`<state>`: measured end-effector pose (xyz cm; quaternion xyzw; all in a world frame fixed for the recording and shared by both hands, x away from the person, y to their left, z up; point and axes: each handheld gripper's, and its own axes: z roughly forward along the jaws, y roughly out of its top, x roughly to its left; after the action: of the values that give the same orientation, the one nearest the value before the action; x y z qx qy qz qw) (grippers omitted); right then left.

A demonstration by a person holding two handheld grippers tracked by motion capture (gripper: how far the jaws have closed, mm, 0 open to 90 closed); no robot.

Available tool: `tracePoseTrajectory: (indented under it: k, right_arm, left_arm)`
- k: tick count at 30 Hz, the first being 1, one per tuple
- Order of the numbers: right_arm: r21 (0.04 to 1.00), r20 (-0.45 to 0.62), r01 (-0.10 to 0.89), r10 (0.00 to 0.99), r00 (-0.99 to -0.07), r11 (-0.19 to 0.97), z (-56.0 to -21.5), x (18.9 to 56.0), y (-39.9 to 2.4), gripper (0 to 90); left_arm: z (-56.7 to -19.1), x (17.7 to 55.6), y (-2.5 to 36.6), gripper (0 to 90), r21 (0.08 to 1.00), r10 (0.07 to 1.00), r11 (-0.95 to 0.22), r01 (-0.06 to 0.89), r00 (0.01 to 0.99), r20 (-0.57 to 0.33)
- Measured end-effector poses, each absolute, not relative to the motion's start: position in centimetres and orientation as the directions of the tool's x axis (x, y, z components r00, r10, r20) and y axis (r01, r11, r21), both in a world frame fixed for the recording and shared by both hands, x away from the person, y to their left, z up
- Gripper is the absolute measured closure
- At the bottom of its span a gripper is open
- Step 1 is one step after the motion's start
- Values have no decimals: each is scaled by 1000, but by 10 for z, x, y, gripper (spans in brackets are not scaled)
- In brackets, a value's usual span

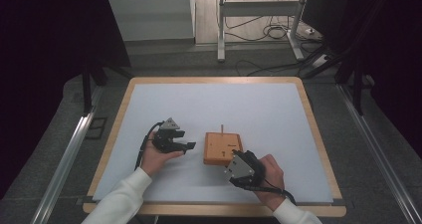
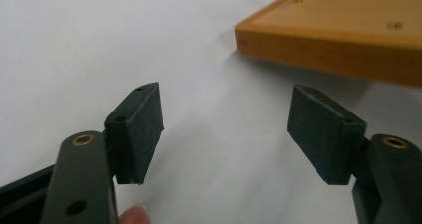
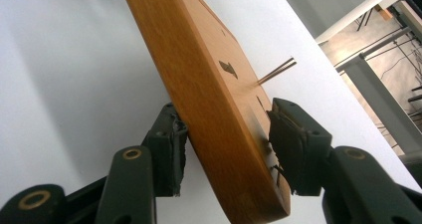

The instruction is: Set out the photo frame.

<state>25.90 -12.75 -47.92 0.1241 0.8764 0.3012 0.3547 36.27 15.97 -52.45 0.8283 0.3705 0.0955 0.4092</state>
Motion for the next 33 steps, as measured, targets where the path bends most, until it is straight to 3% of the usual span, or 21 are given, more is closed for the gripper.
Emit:
tracePoseTrajectory:
  k: [5,33]
  right_arm:
    - [620,-535,13,434,-725,785,-474,263,-129,513]
    - [619,-455,72,432,-779,782,-435,304,-133,604]
  left_arm:
    - [-527,352,160,295,737,688,-440,513,720,-91]
    - [-535,328,172,289,721,663,-452,524,739,-121]
